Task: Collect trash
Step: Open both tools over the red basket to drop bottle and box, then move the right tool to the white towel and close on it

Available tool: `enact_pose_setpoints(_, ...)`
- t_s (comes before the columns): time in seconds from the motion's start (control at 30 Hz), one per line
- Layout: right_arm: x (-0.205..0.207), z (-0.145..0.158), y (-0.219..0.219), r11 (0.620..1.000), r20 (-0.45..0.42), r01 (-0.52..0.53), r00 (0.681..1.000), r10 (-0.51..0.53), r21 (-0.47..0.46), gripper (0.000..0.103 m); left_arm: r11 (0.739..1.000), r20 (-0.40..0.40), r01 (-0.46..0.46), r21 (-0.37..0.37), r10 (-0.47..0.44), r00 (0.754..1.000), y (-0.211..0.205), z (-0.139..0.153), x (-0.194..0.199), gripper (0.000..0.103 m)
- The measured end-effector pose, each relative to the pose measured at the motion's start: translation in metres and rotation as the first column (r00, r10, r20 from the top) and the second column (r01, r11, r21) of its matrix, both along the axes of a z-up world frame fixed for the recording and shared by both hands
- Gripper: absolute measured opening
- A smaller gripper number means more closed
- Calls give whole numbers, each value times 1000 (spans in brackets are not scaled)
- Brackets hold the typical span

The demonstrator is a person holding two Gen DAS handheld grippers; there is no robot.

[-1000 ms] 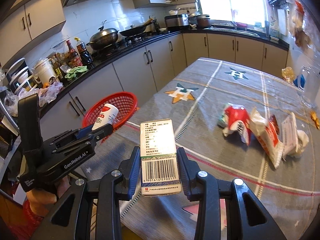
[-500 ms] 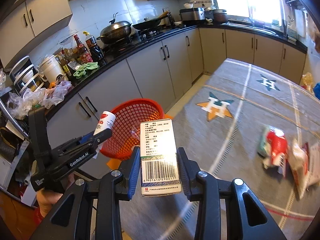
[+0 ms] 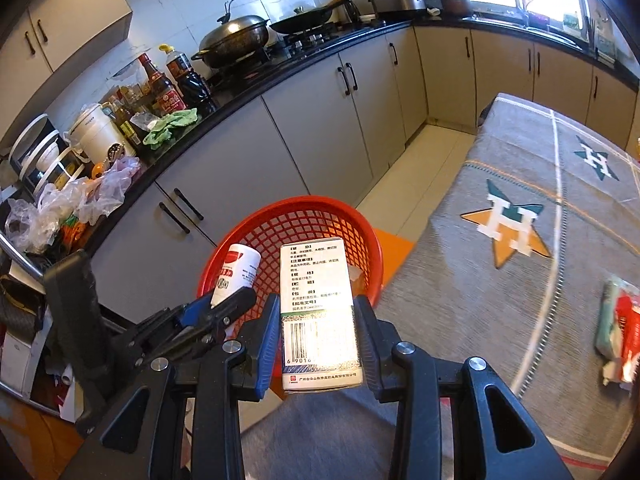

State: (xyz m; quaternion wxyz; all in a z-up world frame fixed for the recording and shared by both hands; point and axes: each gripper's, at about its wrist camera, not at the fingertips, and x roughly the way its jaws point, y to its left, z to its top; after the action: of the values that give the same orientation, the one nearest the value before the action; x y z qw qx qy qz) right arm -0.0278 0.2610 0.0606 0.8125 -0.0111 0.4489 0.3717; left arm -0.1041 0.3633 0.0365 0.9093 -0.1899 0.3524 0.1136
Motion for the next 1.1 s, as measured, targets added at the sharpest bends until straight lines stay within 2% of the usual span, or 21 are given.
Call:
enact_pose_setpoints(0.23,21,-14,16,999,-55,22,998,-20,34,41,1000,-2,-21,4,21,1000,6,-3,2,29)
enact_pose_setpoints(0.33,24,-18,18,998,-86,28,996,-23,55,42,999,-1,-35,-15,35,999,9,-4,1,34)
enact_pose_setpoints(0.57,15,-9,7,997,-68,17,998,-12,80,44,999,29,-35,-9,35,999,4,7,-11,38)
enact_pose_setpoints(0.8,-4,3,-30,997,-7,34,999,-34,74,51,1000,57,10,28,-11,998,-26,19,-22,43)
enact_pose_setpoints(1.1,-15,-4,-118,987,-14,134,991,-133,84,54,986,36,151,67,-154,987,-98,25,-14,45)
